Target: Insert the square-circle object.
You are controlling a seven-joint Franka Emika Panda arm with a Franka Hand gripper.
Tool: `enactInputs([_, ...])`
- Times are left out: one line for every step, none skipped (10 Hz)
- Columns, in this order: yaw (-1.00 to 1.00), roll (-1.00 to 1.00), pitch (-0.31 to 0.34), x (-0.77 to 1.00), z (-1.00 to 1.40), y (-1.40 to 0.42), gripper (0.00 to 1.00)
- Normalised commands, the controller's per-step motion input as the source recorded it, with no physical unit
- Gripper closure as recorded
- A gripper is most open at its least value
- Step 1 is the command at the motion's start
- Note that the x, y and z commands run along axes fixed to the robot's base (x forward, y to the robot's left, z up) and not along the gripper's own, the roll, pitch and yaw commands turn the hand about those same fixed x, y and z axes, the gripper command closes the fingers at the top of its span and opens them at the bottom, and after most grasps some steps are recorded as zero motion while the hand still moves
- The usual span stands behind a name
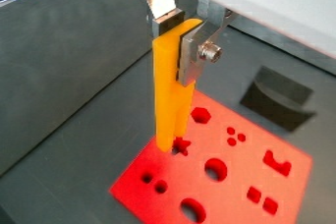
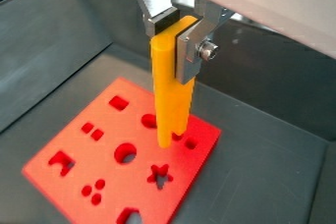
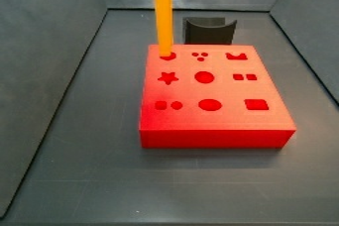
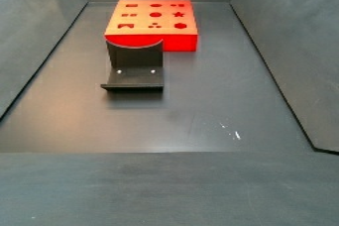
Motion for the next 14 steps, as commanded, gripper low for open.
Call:
enactInputs([-0.90, 0.00, 0.016, 0.00, -0.20, -0.29, 1.00])
enactInputs([-0.88, 0.03, 0.099, 0.00, -0.29, -0.20, 1.00])
enactInputs([-0.91, 0.04, 0.106, 0.00, -0.30, -0.19, 1.00])
enactInputs([-1.00, 0.05, 0.001, 0.00, -0.36, -0.04, 1.00])
enactInputs([-1.00, 0.04, 0.000, 0.00, -0.33, -0.01, 1.00])
enactInputs([-0.67, 0.02, 0.154, 0.15, -0.14, -0.07, 1.00])
enactInputs([-0.50, 0.00, 0.153, 0.36, 0.00, -0.17, 1.00])
enactInputs([-0.51, 0.00, 0.100, 0.42, 0.00, -0.19, 1.00])
enactInputs([-0.58, 0.00, 0.079, 0.37, 0.00, -0.17, 1.00])
enactInputs([-0.83, 0.01, 0.084, 0.06, -0.08, -0.07, 1.00])
enactInputs([-0.93, 0.03, 0.050, 0.00, -0.13, -0.03, 1.00])
enactInputs([-0.89, 0.08, 0.059, 0.00, -0.25, 0.00, 1.00])
enactInputs([-0.92, 0.10, 0.084, 0.00, -0.30, 0.00, 1.00])
enactInputs([-1.00, 0.08, 0.051, -0.04, -0.26, 0.00, 1.00])
